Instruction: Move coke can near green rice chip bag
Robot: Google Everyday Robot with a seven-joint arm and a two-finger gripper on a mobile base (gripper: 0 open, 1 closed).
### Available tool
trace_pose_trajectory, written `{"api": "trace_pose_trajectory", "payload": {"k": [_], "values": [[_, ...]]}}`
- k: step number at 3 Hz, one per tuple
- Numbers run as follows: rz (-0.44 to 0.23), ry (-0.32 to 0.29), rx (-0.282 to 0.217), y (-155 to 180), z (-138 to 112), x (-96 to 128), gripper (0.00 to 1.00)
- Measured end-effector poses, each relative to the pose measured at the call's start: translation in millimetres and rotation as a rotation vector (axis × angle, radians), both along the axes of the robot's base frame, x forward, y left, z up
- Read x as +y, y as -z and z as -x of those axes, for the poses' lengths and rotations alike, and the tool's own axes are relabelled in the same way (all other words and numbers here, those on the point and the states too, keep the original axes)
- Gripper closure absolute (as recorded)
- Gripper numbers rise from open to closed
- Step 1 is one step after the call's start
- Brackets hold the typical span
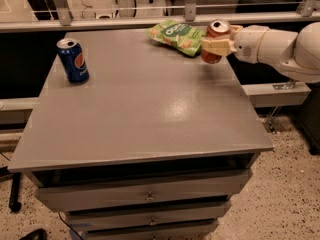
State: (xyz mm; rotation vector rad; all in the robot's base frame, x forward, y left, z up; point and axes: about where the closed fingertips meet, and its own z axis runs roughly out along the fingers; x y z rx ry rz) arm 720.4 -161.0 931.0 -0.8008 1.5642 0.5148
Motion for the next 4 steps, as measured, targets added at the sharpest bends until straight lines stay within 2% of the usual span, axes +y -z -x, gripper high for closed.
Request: {"api": "trace_pose_trajectory", "payload": {"k": [1,2,3,4], "values": [[0.007,0.016,0.029,5.9,-28.3,-12.8,1.0],[-0.005,0.029,0.059,16.4,-45.2,-21.0,1.0],[-0.031,0.015,0.08,26.2,-57.0,-16.3,1.0],[-0.054,0.002,0.104,33.1,-65.6,-10.1,0.84]]}}
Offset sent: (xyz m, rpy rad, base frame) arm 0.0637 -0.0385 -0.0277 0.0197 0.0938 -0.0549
